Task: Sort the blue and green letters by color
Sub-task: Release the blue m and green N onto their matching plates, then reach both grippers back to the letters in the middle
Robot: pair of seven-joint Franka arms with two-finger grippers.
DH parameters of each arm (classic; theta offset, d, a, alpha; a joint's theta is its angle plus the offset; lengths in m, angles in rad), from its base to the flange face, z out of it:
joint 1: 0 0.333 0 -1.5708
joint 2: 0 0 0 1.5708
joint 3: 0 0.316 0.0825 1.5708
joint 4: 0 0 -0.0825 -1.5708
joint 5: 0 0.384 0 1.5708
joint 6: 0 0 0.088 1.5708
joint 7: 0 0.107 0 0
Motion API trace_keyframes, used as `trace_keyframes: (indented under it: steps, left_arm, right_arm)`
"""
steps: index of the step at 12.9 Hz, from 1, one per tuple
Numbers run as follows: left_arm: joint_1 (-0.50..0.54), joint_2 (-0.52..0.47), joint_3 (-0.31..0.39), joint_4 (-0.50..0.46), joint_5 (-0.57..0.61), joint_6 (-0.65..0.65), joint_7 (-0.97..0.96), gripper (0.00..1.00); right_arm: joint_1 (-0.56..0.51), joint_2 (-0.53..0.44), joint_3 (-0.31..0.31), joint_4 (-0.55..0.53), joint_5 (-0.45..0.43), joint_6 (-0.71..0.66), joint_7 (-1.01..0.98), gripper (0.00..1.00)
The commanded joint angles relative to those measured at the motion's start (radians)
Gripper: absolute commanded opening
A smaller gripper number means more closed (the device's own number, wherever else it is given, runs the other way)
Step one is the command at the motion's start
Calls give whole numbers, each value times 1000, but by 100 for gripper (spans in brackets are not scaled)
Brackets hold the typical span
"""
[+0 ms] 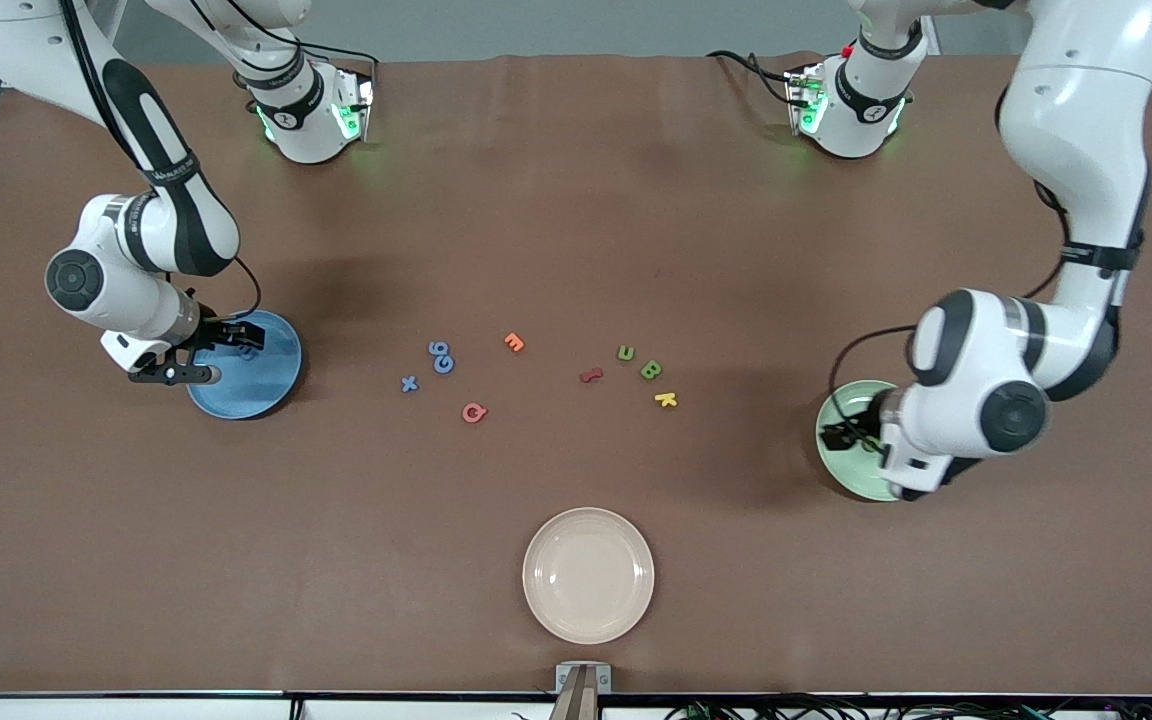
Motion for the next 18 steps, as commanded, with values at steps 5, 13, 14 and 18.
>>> trace_keyframes:
  steps: [5,13,14,18]
  left_arm:
    - [-301,69,-33,-3,16,185,-522,90]
    - [-365,102,-28,-131,190,348,-872,83]
    - [-366,102,-28,-135,191,353,-878,83]
    - [-371,123,-28,-140,191,437,-903,80]
  right_arm:
    - [225,-44,15,38,7,-42,649,100]
    - [441,122,10,222,188,-41,1160,100]
    - [466,151,9,250,188,-38,1214,99]
    - [523,244,2,336,156,-18,1346,94]
